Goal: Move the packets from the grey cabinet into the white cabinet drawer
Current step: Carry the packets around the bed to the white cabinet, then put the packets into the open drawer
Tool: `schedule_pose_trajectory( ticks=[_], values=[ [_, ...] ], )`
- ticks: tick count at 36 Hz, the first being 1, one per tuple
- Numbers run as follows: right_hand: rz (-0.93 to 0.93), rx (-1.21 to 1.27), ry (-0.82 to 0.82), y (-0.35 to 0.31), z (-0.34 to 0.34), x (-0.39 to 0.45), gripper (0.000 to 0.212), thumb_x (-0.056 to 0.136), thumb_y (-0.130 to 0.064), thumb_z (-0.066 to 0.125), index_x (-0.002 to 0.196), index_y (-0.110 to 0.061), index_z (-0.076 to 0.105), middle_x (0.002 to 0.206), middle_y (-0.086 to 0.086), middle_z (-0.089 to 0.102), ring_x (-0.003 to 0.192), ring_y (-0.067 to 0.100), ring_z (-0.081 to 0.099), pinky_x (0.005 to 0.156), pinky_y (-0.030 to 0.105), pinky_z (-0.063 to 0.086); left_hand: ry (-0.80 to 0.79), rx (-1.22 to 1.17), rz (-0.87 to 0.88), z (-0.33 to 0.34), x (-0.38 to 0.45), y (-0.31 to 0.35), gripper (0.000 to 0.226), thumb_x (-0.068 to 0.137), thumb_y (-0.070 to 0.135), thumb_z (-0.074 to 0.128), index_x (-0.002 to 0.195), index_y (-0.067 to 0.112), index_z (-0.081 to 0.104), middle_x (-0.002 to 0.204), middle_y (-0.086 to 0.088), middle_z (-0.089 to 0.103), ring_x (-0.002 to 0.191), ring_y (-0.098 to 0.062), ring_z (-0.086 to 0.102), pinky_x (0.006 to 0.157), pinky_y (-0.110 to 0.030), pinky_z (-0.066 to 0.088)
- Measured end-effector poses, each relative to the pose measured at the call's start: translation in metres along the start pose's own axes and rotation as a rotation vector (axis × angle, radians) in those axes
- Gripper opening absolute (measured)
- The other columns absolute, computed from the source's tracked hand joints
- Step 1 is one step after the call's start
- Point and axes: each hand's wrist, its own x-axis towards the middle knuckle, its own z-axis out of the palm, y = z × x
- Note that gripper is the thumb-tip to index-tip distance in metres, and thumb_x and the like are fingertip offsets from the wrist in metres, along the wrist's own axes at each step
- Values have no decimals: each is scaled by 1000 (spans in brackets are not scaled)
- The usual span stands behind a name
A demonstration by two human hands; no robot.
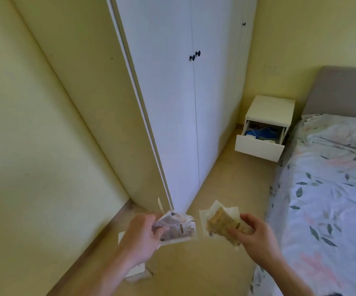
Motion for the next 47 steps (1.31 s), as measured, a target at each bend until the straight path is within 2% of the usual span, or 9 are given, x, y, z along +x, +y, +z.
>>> schedule_pose_trajectory(
  ticks=[6, 10, 13, 19, 21, 27, 34, 41, 47],
  values=[
    [107, 10, 171, -11, -19, 39, 16, 80, -26, 83, 90, -32, 72, 76, -9, 75, 66, 13, 71, 68, 42, 62, -130, 18, 201, -14, 102, 42, 9, 94, 30, 67, 98, 23, 72, 74, 11, 64, 64, -3, 59, 59, -11, 44],
    [185, 37, 307, -10, -55, 60, 15, 80, -26, 84, 90, -30, 72, 74, -10, 75, 64, 9, 70, 64, 33, 58, -180, -24, 323, 0, 172, 75, 2, 90, 25, 73, 91, 25, 71, 87, 12, 69, 83, -9, 65, 76, -30, 54],
    [236, 52, 392, -4, -82, 77, 16, 80, -24, 84, 90, -28, 73, 74, -8, 75, 69, 12, 71, 62, 25, 52, -208, -29, 412, 8, 219, 107, 13, 90, 25, 73, 88, 36, 66, 86, 18, 67, 83, -5, 64, 72, -17, 47],
    [301, 57, 485, 17, -123, 147, 15, 78, -19, 85, 86, -25, 73, 70, -6, 73, 68, 15, 69, 63, 28, 53, -251, -24, 481, 33, 312, 160, 27, 91, 25, 71, 76, 43, 57, 77, 22, 63, 77, -3, 60, 67, -8, 38],
    [296, 66, 495, 18, -136, 177, 13, 79, -18, 84, 83, -23, 73, 68, -3, 72, 62, 9, 66, 55, 17, 48, -258, -27, 481, 44, 344, 178, 27, 92, 25, 71, 77, 42, 57, 75, 23, 61, 75, -2, 59, 65, -6, 37],
    [322, 44, 416, 19, -188, 271, 12, 81, -24, 81, 88, -29, 72, 69, -13, 72, 59, 2, 65, 56, 23, 45, -303, -16, 455, 72, 437, 234, 20, 92, 26, 70, 79, 38, 60, 82, 17, 67, 80, -5, 62, 66, -11, 40],
    [283, 9, 407, 11, -251, 384, 14, 81, -16, 82, 90, -22, 73, 72, -7, 73, 60, -2, 65, 48, 10, 43, -314, -17, 435, 87, 532, 285, 7, 93, 26, 70, 93, 33, 68, 91, 16, 69, 86, -7, 64, 63, -7, 43],
    [299, -26, 400, 16, -289, 496, 17, 83, -17, 81, 94, -27, 73, 78, -9, 74, 66, 3, 67, 52, 13, 44, -357, -2, 427, 116, 642, 317, 18, 94, 33, 68, 111, 28, 69, 104, 14, 69, 93, -8, 64, 63, -6, 48],
    [353, -26, 413, 21, -309, 594, 16, 83, -14, 80, 94, -23, 73, 78, -7, 75, 69, 9, 69, 53, 17, 48, -406, -42, 439, 141, 746, 342, 15, 93, 31, 70, 108, 30, 70, 100, 17, 67, 90, -3, 64, 67, -8, 51]
  ],
)
